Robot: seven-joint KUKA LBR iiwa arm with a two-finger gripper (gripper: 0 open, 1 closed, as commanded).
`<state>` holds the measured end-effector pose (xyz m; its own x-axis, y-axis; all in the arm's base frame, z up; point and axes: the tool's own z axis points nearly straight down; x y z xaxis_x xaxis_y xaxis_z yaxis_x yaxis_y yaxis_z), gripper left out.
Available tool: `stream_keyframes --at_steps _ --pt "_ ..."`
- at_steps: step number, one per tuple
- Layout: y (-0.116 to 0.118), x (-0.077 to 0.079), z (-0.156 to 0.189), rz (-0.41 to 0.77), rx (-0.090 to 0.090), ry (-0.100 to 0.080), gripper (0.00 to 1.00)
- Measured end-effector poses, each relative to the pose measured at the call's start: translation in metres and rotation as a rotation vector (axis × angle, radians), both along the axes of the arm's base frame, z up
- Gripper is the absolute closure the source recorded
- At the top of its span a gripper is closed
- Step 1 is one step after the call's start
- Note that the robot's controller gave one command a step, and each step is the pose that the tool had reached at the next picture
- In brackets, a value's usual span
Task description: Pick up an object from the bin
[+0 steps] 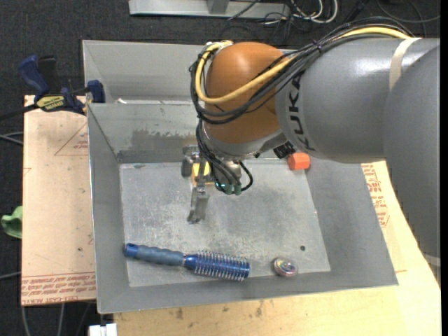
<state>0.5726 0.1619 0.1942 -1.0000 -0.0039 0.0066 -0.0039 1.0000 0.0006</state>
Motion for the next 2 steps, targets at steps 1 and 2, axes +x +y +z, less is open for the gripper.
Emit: stream_keyframes --at_steps 1,2 --pt "-0.035 -0.086 -0.126 -0.043 0.003 -0.012 0.00" --pt "0.015 -0.088 -0.094 0.388 0.004 -0.010 0.00"
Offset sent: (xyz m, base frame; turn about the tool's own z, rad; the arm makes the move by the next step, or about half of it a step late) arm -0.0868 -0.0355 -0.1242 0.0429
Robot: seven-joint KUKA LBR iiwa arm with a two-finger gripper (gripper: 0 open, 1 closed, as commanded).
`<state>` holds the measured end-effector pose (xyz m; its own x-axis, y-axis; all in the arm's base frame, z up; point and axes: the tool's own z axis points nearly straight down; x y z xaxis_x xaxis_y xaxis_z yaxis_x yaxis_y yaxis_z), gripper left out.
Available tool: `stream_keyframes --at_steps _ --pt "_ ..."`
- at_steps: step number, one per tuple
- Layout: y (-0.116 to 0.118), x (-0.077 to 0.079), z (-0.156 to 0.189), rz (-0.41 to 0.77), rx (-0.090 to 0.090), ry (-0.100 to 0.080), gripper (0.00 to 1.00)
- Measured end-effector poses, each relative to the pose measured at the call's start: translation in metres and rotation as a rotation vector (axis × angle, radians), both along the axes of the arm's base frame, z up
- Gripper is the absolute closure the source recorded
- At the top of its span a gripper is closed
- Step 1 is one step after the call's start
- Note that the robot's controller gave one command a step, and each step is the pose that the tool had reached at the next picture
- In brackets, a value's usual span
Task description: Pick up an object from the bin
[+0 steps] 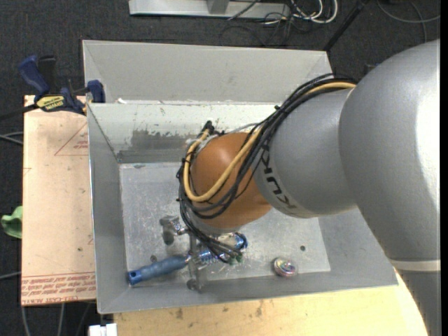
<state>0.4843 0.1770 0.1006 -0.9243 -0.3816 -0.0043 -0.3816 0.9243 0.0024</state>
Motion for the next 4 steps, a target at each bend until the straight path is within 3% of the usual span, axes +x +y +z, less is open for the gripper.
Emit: stream_keyframes --at_steps 1,2,3,4 --pt "-0.009 -0.005 0.028 -0.263 -0.001 0.002 0.00" --pt "0.021 0.001 -0.028 -0.057 0.003 -0.012 0.00" --pt "0.022 0.004 -0.027 -0.059 0.001 -0.008 0.00" --pt "0.022 0.001 -0.029 -0.059 -0.002 0.003 1.00"
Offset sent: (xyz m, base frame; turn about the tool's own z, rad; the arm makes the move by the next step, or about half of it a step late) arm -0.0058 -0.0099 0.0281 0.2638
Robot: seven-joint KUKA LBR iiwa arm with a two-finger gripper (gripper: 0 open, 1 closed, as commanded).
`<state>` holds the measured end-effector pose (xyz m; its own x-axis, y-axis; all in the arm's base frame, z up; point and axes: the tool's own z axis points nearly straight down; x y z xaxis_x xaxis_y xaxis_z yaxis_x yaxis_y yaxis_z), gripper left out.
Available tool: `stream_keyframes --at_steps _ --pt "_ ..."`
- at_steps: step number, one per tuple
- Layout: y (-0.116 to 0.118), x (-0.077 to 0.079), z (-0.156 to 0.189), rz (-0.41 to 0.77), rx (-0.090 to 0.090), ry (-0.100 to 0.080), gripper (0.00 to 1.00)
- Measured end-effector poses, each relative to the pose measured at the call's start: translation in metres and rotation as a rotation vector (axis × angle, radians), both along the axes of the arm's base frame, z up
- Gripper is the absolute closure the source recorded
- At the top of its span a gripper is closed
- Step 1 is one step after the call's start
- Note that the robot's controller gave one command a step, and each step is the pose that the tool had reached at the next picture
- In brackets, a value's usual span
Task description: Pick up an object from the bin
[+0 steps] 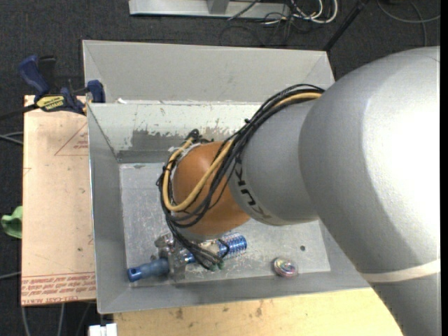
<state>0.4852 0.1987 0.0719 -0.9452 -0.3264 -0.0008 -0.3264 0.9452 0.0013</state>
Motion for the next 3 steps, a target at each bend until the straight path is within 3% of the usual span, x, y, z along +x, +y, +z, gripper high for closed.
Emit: stream_keyframes --at_steps 1,2,3 --pt "0.000 0.000 0.011 -0.002 0.000 0.000 1.00" --pt "0.001 0.001 0.076 -0.003 0.001 -0.006 1.00" --pt "0.002 0.002 0.076 -0.004 0.000 0.000 1.00"
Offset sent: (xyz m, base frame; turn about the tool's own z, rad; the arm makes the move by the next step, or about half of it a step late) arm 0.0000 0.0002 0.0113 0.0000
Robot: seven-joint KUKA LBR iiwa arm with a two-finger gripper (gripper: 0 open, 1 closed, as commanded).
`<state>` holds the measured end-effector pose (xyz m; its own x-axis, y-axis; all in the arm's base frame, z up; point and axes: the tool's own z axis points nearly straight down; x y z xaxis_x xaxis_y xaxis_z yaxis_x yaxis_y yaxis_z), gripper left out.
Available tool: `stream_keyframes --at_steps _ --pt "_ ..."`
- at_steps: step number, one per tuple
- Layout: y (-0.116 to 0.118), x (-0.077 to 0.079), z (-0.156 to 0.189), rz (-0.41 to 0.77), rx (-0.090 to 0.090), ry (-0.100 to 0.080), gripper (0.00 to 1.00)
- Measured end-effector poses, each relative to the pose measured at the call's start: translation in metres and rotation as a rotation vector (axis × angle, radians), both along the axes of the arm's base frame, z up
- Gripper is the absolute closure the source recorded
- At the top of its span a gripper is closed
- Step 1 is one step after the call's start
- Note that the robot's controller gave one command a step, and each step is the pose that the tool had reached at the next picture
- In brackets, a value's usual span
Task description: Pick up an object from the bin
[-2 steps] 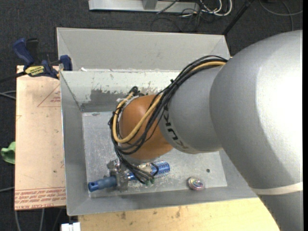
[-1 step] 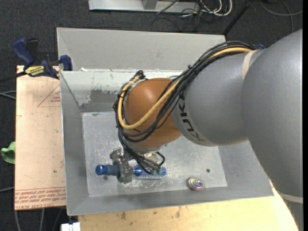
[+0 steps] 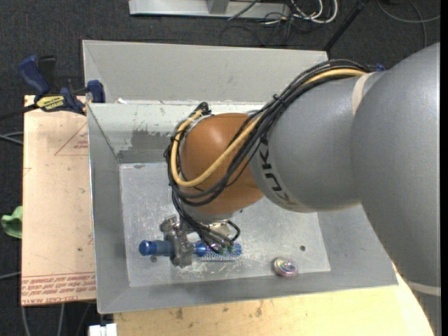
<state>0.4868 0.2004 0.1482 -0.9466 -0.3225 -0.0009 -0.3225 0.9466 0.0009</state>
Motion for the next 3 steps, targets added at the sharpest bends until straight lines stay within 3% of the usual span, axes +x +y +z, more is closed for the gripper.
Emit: stream_keyframes --at_steps 3 --pt "0.001 0.001 0.041 -0.004 0.000 -0.002 1.00"
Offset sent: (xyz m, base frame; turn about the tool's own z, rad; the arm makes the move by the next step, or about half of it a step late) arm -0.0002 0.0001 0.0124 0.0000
